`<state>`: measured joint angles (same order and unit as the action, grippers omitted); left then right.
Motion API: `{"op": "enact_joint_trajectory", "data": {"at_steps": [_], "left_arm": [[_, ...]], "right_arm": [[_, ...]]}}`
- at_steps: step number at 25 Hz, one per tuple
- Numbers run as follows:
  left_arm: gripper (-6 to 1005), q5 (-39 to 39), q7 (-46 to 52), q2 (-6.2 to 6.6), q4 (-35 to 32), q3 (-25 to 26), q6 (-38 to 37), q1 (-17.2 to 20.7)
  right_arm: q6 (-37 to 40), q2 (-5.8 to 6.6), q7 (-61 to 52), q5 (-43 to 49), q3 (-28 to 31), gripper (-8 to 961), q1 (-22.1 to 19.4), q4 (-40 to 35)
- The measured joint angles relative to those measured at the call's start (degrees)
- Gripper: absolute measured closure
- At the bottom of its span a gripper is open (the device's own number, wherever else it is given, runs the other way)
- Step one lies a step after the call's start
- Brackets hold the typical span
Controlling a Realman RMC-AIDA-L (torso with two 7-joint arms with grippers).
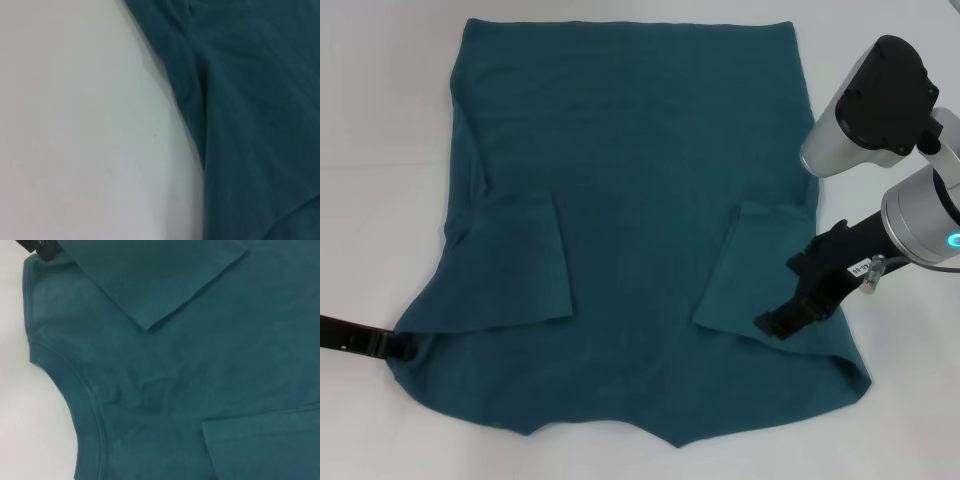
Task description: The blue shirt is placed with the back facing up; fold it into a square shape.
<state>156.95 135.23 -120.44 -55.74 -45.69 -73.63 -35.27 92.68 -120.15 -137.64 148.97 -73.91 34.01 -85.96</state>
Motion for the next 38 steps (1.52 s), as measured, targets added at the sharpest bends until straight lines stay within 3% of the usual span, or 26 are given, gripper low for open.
{"op": "enact_joint_trajectory", "data": {"at_steps": [3,6,17,28,33,38], "left_arm": [[503,-0.01,-0.18,-0.15,0.13,-0.02,-0.06,-0.30],[705,0.10,-0.31,-0.25,0.59,-0.09,-0.08,-0.69],[832,0.08,0.07,0.11,-0.42,0.23,-0.35,-0.61],[661,0.44,0.18,-0.05,-1.05,0.17,1.11,-0.40],[420,0.68,0.25,0.00,-0.77,-0.08,1.56,-0.40],[354,0.79,0.27,-0.02,-0.48,-0.16,1.67,-0.40]], "right_arm": [[-0.22,0.00,0.00,0.00,0.00,10,-0.09,0.00],[-0.53,0.00,0.00,0.00,-0.04,9,-0.17,0.01],[-0.67,0.00,0.00,0.00,-0.09,8,-0.27,0.09],[-0.88,0.00,0.00,0.09,-0.18,9,0.06,0.09],[-0.88,0.00,0.00,0.10,-0.18,8,0.08,0.09],[-0.87,0.00,0.00,0.09,-0.18,8,0.14,0.09]]}}
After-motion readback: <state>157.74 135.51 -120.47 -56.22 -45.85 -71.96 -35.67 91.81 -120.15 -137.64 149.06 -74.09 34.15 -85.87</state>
